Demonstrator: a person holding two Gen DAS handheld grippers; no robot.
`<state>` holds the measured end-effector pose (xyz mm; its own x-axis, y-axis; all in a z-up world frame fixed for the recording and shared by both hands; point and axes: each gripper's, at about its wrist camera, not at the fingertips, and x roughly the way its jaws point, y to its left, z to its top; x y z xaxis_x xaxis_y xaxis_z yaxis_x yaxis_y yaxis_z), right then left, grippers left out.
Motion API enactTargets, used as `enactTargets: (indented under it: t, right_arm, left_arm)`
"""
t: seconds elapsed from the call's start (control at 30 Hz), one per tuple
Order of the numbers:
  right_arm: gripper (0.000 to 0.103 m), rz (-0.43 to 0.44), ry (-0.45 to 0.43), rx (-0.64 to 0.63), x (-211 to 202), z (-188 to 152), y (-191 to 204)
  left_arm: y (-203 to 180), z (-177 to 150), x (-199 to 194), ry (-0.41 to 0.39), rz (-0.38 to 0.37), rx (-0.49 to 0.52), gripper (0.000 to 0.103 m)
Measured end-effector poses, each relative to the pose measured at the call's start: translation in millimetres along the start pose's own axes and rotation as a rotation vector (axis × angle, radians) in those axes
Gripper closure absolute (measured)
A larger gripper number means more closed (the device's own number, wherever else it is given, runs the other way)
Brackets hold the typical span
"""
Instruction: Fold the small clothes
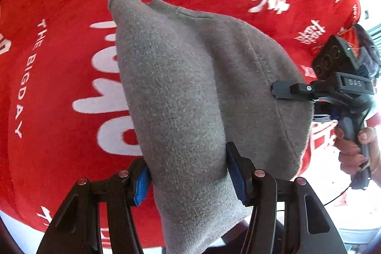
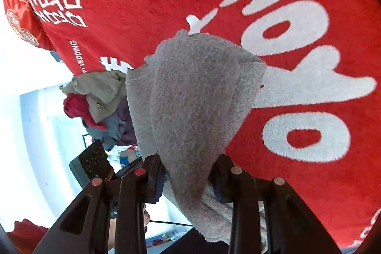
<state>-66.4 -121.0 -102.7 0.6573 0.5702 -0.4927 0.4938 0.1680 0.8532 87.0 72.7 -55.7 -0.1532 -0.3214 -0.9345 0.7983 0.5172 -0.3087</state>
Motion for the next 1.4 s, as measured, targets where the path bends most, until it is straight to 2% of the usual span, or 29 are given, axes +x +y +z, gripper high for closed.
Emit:
enactTargets:
  t: [0.07,0.13,0.2,0.23,0.33,0.37,0.43,0.53,0.63,0.7,0.73,0.77,0.83,0.9,0.97,1.0,1.07,1.13,1.27,1.4]
  right_arm:
    - [0.068,-0.043,0.002,-0.017,11.5,6.9,-7.4]
    - [0.065,-0.131,0.005,-0.028,21.0,13.8,-18.6]
    - [0.061,-0.271,-0.037,-0.014,19.4,22.0,-31.8]
    - [0.058,-0.308,-0.045,0.003,15.9,23.4,-37.5]
    - [0.048,-0.325,-0.088,0.025,0.7,16.1,-37.0]
    - [0.047,-0.345,-0.099,0.011,-6.3,9.1,-31.7]
    - [0.047,-0.342,-0.105,-0.011,-15.8,-4.6,-23.0]
    - [0.047,-0.295,-0.095,-0.032,-19.0,-30.3,-8.8]
    - [0.047,-0.268,-0.042,-0.009,-3.8,-50.6,-10.4]
    - [0.051,-0.289,-0.026,0.003,9.6,-57.9,-17.3]
    - [0.077,-0.312,-0.022,0.013,16.0,-57.8,-20.1]
    - [0.091,-0.322,-0.021,0.014,19.0,-57.7,-20.8]
    - [0.091,-0.339,-0.047,-0.023,14.7,-59.3,-11.0]
    - [0.092,-0.428,-0.061,-0.089,10.8,-63.4,-1.6]
    - [0.092,-0.554,-0.059,-0.124,7.4,-67.1,-10.4]
    - [0.092,-0.588,-0.046,-0.112,9.2,-67.0,-20.8]
    - [0.090,-0.579,-0.032,-0.046,13.1,-65.1,-40.0]
    - [0.088,-0.557,-0.048,-0.032,10.2,-65.4,-41.6]
    - [0.063,-0.607,-0.054,-0.023,1.2,-74.9,-38.7]
    - [0.060,-0.606,-0.072,0.009,-11.7,-87.5,-35.4]
  left_arm:
    - [12.0,-2.9,13.1,-0.004,0.059,-0.001,0.045]
    - [21.6,-4.9,27.7,0.002,0.157,0.010,0.045]
    - [29.0,-6.5,28.5,-0.013,0.163,-0.007,0.027]
    - [32.4,-7.4,26.8,-0.017,0.180,-0.022,0.023]
    - [36.6,-13.6,17.3,-0.028,0.227,-0.037,0.021]
    - [36.0,-14.9,13.8,-0.035,0.233,-0.046,0.021]
    - [38.2,-20.1,5.0,-0.047,0.241,-0.071,0.000]
    - [37.3,-24.6,-6.4,-0.051,0.241,-0.097,0.000]
    - [32.8,-25.5,-11.0,-0.061,0.249,-0.108,0.000]
    - [28.4,-26.6,-19.8,-0.097,0.235,-0.111,0.000]
    - [25.7,-26.4,-26.8,-0.118,0.218,-0.114,0.000]
    - [23.7,-25.3,-32.4,-0.126,0.205,-0.118,0.000]
    - [20.9,-23.0,-45.2,-0.138,0.168,-0.130,0.000]
    - [20.6,-21.5,-51.6,-0.145,0.130,-0.138,0.000]
    - [20.1,-22.6,-50.3,-0.136,0.154,-0.143,0.000]
    - [19.5,-23.5,-45.8,-0.122,0.184,-0.138,0.000]
    - [17.7,-27.2,-33.9,-0.077,0.265,-0.117,0.000]
    - [16.9,-33.5,-26.1,-0.046,0.306,-0.106,0.000]
    - [17.6,-45.7,-16.6,0.014,0.316,-0.102,0.000]
    - [14.7,-54.2,-18.2,0.052,0.331,-0.102,0.000]
